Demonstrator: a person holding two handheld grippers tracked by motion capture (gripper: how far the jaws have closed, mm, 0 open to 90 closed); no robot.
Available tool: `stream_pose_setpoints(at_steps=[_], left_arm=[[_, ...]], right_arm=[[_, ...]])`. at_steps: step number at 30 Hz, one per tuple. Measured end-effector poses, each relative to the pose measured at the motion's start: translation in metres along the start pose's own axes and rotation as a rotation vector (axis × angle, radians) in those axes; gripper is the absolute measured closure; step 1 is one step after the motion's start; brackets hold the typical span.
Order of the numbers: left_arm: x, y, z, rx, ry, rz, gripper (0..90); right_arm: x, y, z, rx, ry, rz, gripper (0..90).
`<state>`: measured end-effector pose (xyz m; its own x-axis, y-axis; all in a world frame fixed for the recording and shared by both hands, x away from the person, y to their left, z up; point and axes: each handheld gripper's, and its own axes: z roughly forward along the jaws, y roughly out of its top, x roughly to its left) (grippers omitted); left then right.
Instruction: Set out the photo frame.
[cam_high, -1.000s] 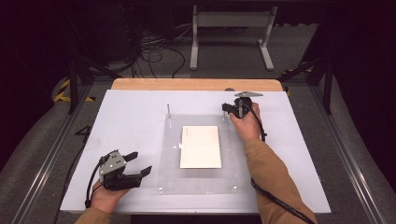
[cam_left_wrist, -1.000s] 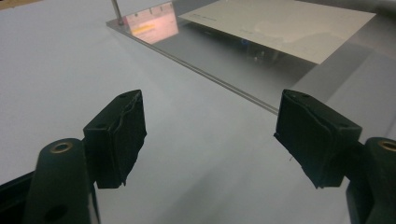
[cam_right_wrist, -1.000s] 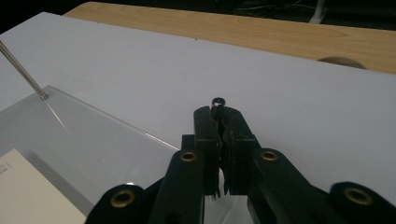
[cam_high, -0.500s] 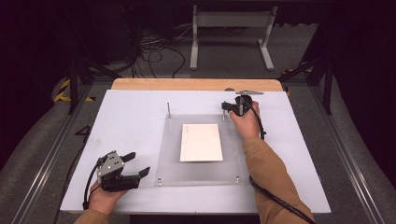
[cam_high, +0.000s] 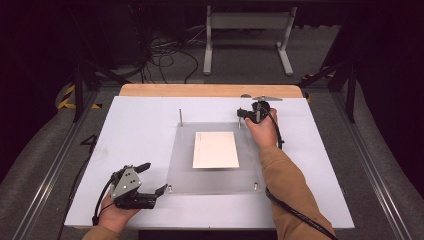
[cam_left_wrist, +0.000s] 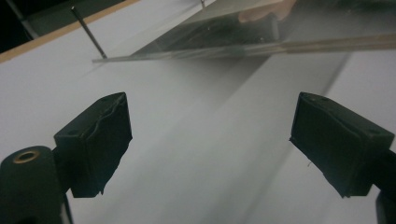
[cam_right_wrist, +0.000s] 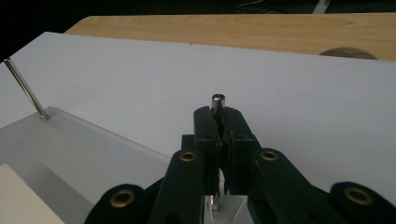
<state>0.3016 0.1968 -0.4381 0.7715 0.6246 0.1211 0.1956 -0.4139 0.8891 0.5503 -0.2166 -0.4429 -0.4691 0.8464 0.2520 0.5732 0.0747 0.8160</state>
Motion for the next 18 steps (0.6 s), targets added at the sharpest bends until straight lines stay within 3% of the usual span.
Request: stream_pose_setpoints(at_steps=[9,12,18], left_arm=[[-0.01,0.017,0.02,-0.051,-0.018,0.063,9.9],[-0.011,0.019,0.023,-0.081,-0.035,0.053,9.0],[-0.014,0.023,0.027,-0.125,-0.029,0.088,11.9]], right_arm=[[-0.001,0.0,0.0,0.005,0.008,0.005,85.4],[-0.001,0.0,0.0,0.002,0.009,0.009,85.4],[-0.001,-0.001,0.0,-0.003,0.009,0.015,85.3]])
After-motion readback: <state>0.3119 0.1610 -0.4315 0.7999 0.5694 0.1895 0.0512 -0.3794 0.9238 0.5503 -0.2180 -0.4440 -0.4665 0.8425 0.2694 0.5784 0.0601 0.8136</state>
